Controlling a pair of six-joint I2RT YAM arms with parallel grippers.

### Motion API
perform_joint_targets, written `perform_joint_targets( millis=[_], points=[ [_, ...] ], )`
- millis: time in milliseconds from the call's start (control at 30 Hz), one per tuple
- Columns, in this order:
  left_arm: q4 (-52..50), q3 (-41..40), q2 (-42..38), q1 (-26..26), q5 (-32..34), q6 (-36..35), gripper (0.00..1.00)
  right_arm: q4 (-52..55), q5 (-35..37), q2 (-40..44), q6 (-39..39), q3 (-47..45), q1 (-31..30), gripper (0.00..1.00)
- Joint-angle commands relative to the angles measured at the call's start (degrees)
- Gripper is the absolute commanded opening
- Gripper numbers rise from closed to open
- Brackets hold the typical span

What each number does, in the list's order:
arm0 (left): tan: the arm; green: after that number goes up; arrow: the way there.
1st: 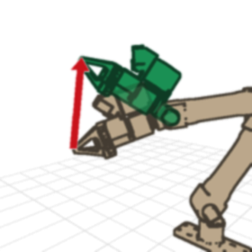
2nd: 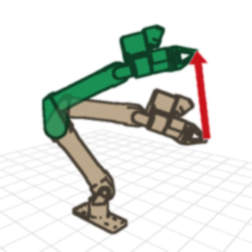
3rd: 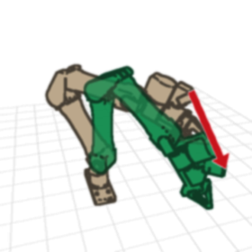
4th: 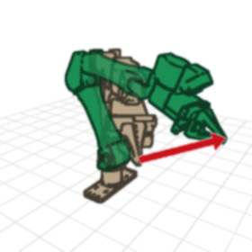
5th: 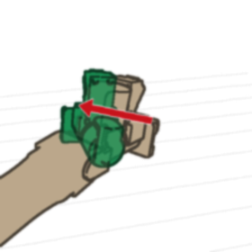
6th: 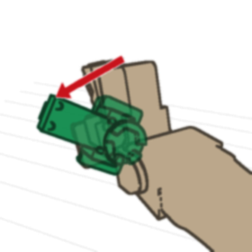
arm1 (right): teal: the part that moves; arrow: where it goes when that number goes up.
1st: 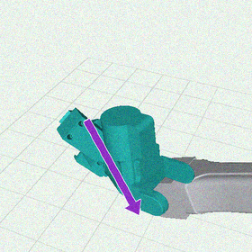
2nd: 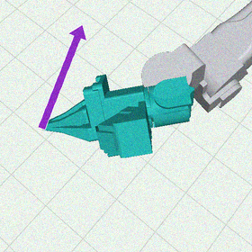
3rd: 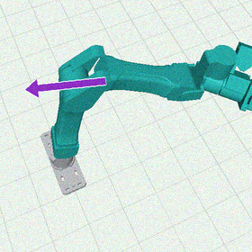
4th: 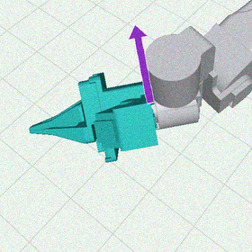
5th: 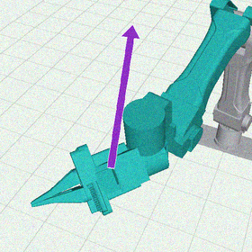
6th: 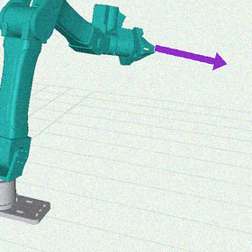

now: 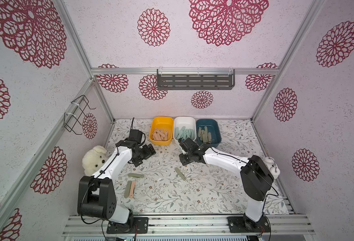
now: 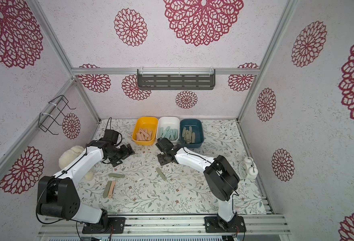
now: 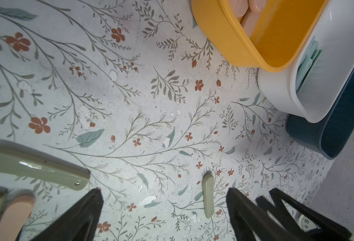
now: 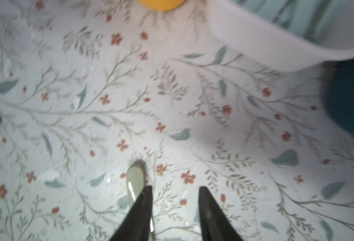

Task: Place the fruit knives into the storage box by color
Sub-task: Pick up the fruit knife from the center of the board.

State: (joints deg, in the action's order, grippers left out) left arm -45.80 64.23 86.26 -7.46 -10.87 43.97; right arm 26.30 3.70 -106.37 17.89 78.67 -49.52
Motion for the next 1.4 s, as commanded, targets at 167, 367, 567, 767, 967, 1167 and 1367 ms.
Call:
perform_joint_targets(
  millis=[167,367,567,767,967,1167,1367],
  points=[
    [-0.73,0.28,0.67,1.05,0.03,-1.43,0.97,7.39,-6.23,-1.15,3.03,-2.91,-3.63,0.57],
    [-0.2,-0.41,0.58,1.14,-0.42,-1.43,0.97,7.31,-3.79,-4.27,2.85,-2.89,-4.62,0.56],
    [0.19,-1.03,0.14,1.22,-0.69,-1.47,0.97,9.36,0.07,-9.26,2.92,-1.05,-5.49,0.41],
    [0.48,-1.21,0.01,1.73,-0.81,-1.82,0.97,12.31,2.5,-8.35,4.25,-1.11,-5.58,0.22],
    [0.36,-0.95,-0.09,2.1,-1.08,-2.13,0.97,14.78,4.68,-7.3,4.87,0.89,-5.28,0.16],
    [0.1,0.27,0.06,2.33,-1.65,-2.11,0.97,16.21,6.91,-3.85,5.4,3.63,-3.63,0.14],
    [1.67,1.13,1.78,2.19,-3.72,-1.31,0.97,16.7,9.29,-1.61,4.0,8.86,1.28,0.12]
  ],
)
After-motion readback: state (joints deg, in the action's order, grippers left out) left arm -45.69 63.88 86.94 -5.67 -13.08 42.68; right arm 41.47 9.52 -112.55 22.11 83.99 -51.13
